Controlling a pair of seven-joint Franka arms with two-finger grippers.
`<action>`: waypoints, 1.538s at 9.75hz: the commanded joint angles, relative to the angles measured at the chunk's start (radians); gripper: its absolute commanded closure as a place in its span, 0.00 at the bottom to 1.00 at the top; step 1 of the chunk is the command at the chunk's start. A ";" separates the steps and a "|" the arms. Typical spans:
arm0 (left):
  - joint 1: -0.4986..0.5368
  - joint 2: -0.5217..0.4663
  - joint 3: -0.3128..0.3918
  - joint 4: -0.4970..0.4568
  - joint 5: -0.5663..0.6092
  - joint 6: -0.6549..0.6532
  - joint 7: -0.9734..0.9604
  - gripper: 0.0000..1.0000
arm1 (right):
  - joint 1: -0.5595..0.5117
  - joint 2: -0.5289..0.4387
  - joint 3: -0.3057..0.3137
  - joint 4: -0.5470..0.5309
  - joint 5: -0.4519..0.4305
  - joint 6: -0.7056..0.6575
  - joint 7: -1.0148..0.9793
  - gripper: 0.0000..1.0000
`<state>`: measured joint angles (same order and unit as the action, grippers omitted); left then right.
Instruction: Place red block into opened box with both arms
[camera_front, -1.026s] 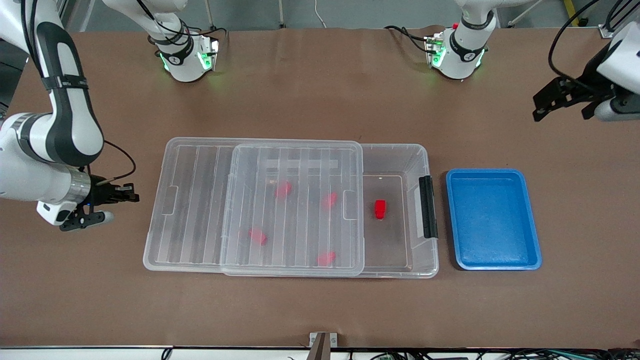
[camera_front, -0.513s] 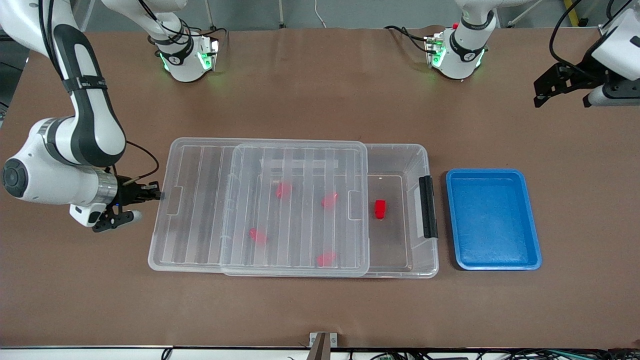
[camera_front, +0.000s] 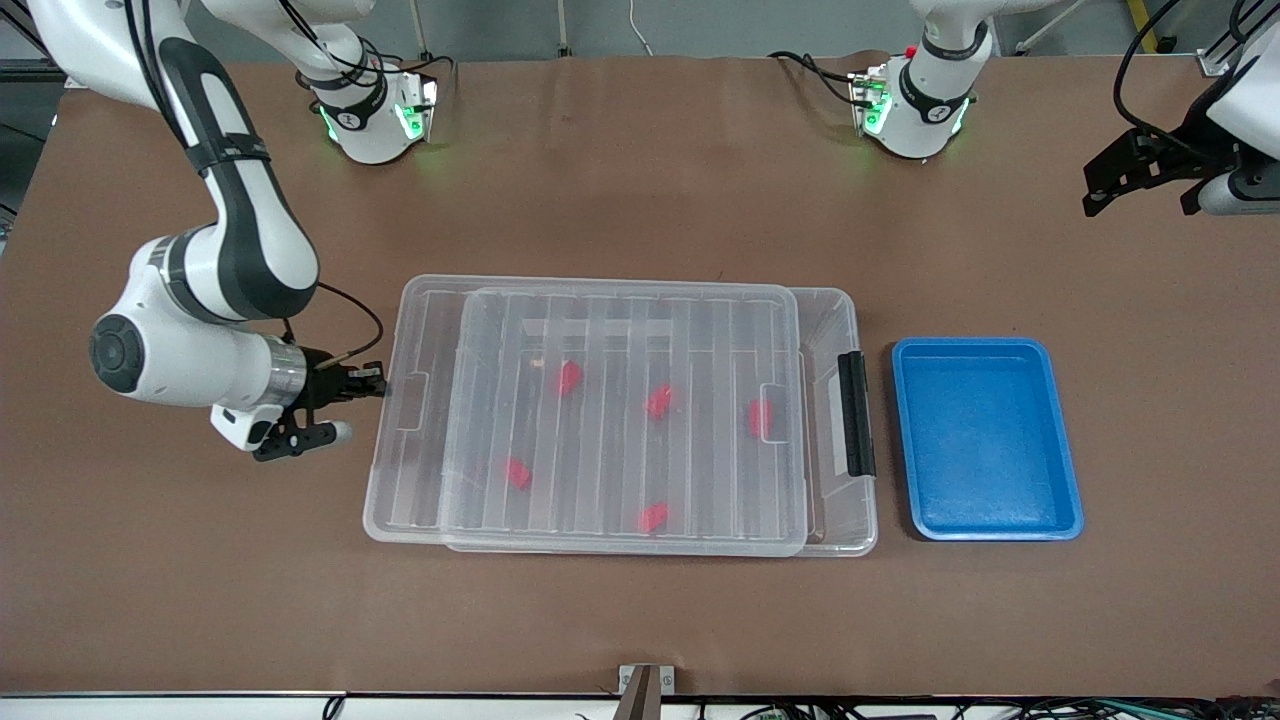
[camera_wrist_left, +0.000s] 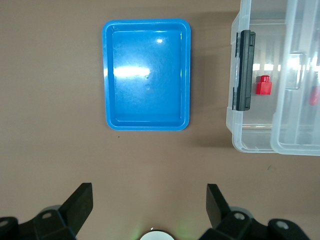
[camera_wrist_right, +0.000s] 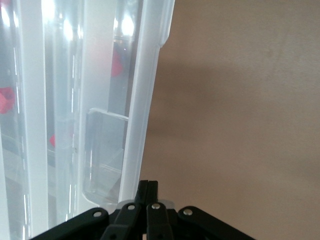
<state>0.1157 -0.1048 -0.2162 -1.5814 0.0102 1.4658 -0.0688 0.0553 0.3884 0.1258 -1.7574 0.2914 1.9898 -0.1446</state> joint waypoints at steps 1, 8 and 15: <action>-0.001 -0.006 -0.002 -0.039 -0.010 -0.004 0.012 0.00 | 0.032 0.033 0.005 0.025 0.015 0.030 0.055 1.00; -0.004 0.001 -0.011 -0.039 -0.010 -0.004 0.000 0.00 | 0.068 0.063 0.003 0.061 -0.007 0.043 0.100 1.00; 0.001 0.002 -0.011 -0.031 -0.013 -0.001 0.012 0.00 | -0.107 -0.290 -0.037 0.128 -0.247 -0.268 0.298 0.00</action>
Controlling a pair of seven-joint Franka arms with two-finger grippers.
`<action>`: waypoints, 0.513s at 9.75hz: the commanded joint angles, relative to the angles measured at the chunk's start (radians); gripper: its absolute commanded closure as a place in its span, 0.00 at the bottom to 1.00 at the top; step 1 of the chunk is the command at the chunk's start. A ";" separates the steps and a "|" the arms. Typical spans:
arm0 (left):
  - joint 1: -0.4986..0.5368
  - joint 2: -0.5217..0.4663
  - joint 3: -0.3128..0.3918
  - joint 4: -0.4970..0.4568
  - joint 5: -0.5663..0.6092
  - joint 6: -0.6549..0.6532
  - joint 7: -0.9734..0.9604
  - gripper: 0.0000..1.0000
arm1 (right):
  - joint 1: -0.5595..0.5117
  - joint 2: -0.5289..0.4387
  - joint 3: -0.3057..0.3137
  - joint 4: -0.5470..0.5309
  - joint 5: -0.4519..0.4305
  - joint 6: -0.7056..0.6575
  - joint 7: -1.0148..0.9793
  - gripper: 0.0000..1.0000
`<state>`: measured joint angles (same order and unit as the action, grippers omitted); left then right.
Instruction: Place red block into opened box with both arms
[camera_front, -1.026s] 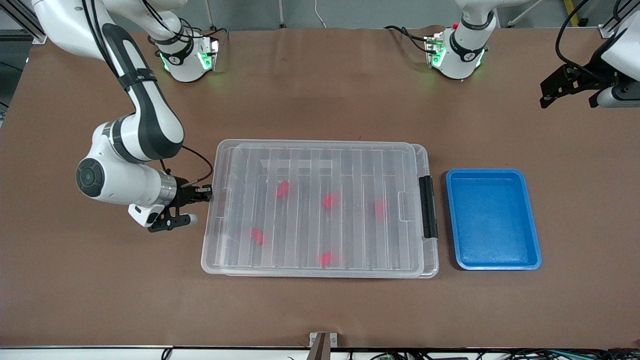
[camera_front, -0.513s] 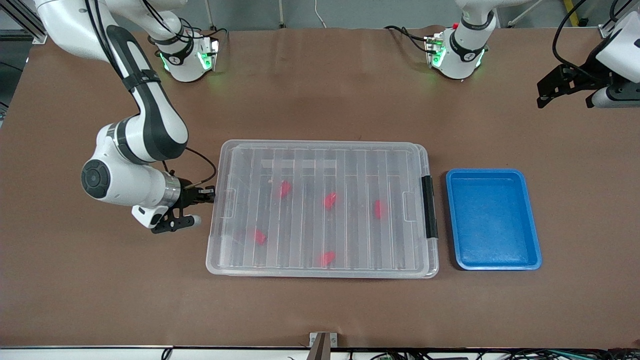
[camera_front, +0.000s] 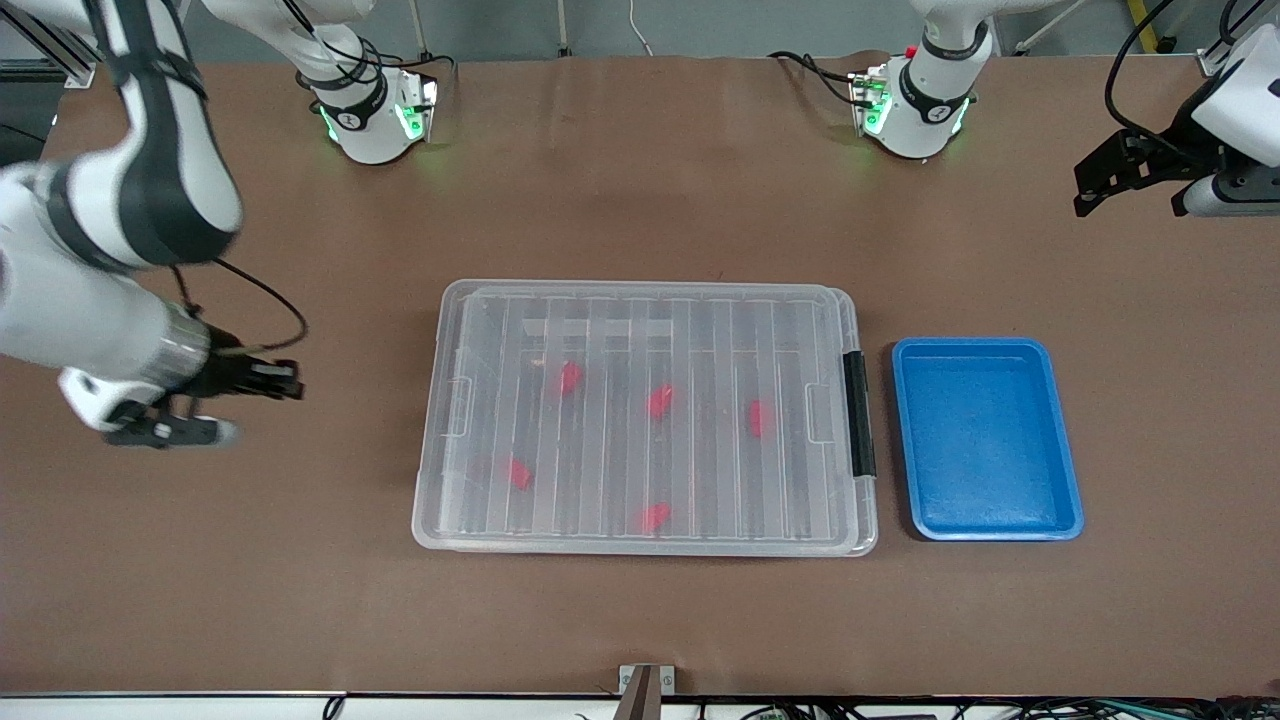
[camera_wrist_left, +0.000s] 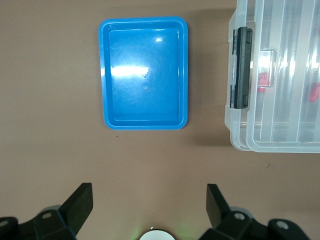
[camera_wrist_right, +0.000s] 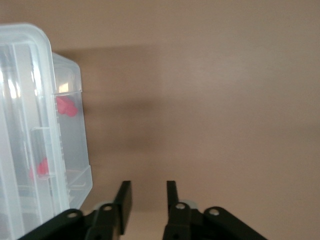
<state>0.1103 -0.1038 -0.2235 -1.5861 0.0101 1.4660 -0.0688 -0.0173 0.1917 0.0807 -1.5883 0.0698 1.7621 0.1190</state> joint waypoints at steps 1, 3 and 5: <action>0.006 0.001 -0.004 -0.026 -0.019 -0.001 0.012 0.00 | -0.039 -0.150 -0.042 -0.041 -0.025 -0.085 0.022 0.00; 0.006 0.001 -0.004 -0.025 -0.024 -0.001 0.012 0.00 | -0.021 -0.233 -0.158 -0.035 -0.022 -0.172 -0.075 0.00; 0.005 0.001 -0.004 -0.025 -0.022 -0.001 0.014 0.00 | -0.027 -0.241 -0.174 0.080 -0.025 -0.318 -0.121 0.00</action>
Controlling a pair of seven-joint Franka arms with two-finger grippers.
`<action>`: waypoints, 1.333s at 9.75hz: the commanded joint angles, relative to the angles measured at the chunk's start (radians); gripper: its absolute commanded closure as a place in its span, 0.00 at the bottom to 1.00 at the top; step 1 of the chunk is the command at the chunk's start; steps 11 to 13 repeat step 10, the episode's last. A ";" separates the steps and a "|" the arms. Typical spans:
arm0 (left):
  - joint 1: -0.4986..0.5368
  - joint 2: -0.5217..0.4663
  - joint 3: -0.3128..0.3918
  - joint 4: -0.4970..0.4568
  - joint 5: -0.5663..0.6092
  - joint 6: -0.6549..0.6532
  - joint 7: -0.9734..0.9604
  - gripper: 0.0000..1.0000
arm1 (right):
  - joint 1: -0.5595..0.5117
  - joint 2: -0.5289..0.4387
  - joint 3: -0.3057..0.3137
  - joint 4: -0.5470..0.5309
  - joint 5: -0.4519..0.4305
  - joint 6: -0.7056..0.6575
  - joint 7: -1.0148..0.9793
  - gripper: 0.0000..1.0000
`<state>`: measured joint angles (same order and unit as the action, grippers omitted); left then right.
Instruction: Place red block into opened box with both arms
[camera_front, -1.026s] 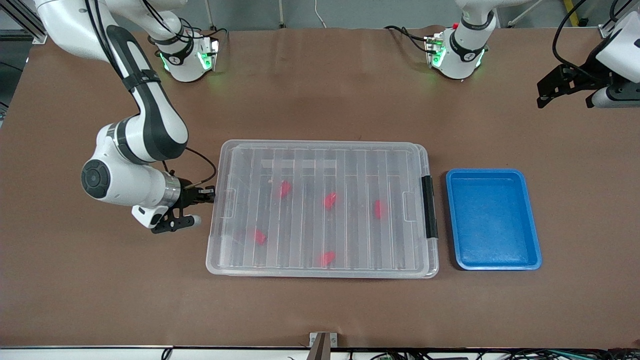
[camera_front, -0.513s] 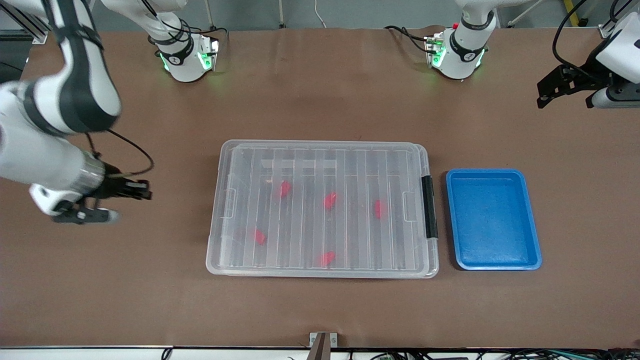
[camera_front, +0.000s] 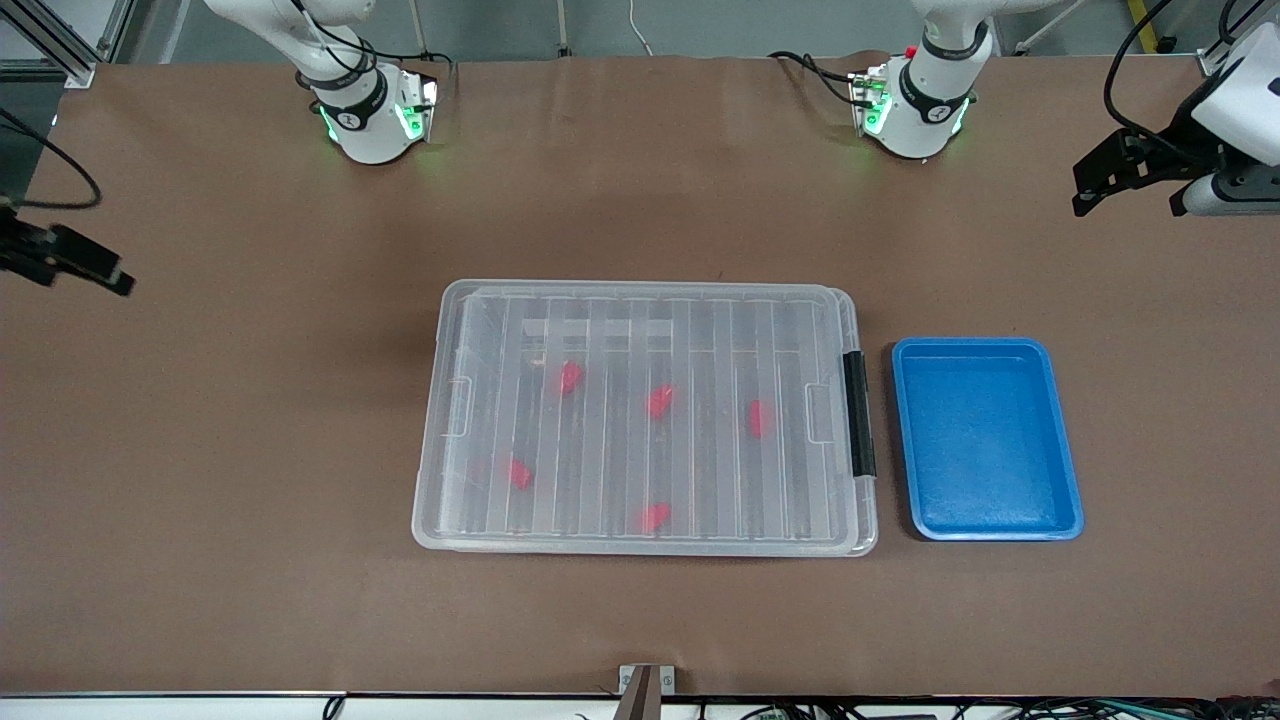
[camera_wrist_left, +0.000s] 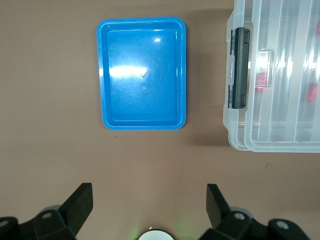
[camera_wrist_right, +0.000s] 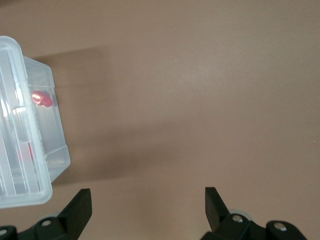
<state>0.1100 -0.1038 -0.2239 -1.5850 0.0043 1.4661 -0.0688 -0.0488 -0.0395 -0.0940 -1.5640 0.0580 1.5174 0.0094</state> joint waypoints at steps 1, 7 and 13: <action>0.005 0.001 -0.003 -0.026 -0.018 -0.001 0.015 0.00 | 0.000 -0.008 0.000 0.083 -0.020 -0.112 -0.014 0.00; -0.001 0.030 -0.003 0.010 -0.015 -0.010 0.007 0.00 | -0.014 -0.002 0.007 0.073 -0.041 -0.077 -0.011 0.00; 0.000 0.029 -0.005 0.017 -0.015 -0.013 0.009 0.00 | -0.016 -0.002 0.007 0.071 -0.038 -0.075 -0.011 0.00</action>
